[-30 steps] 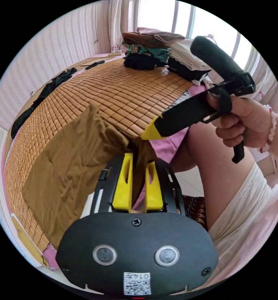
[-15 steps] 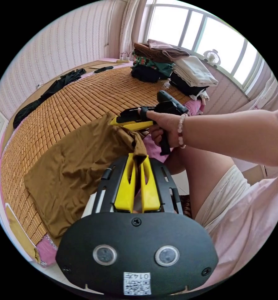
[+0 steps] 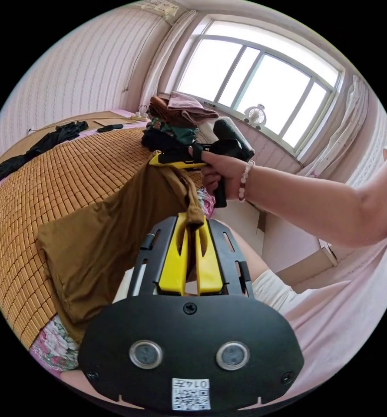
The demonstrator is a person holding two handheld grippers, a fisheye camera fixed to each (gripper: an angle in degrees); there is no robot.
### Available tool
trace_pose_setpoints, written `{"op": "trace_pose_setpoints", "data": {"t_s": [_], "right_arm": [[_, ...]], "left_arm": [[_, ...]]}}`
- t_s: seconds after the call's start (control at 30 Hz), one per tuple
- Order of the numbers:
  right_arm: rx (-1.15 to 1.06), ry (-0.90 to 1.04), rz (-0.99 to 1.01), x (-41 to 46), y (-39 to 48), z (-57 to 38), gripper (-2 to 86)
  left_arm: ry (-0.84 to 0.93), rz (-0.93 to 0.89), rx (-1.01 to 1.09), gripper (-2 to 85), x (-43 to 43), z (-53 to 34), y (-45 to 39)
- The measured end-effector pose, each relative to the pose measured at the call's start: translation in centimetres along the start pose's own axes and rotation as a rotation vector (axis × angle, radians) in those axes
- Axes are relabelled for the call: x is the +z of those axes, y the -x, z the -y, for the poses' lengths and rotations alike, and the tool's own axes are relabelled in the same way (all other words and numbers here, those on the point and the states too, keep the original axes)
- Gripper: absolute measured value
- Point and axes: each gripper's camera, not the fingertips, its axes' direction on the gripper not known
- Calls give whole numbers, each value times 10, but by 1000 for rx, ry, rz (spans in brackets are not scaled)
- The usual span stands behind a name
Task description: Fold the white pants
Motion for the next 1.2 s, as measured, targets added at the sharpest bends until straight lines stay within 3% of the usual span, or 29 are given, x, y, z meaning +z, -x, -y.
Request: {"op": "trace_pose_setpoints", "data": {"t_s": [0.2, 0.4, 0.57, 0.97, 1.1, 1.2], "right_arm": [[-249, 226, -43, 116, 102, 34, 19], [-324, 407, -163, 255, 168, 53, 49], [-415, 391, -164, 273, 193, 68, 48], [-673, 592, -535, 386, 220, 85, 153], [-685, 663, -467, 411, 221, 87, 111], [-699, 693, -404, 411, 226, 83, 46]], "left_arm": [[-48, 110, -124, -9, -58, -35, 54], [-37, 252, -525, 4, -109, -104, 154], [202, 304, -732, 66, -108, -145, 209], [170, 217, -799, 136, -121, -156, 243], [235, 243, -780, 130, -121, -145, 244], [178, 209, -752, 115, -132, -145, 239]]}}
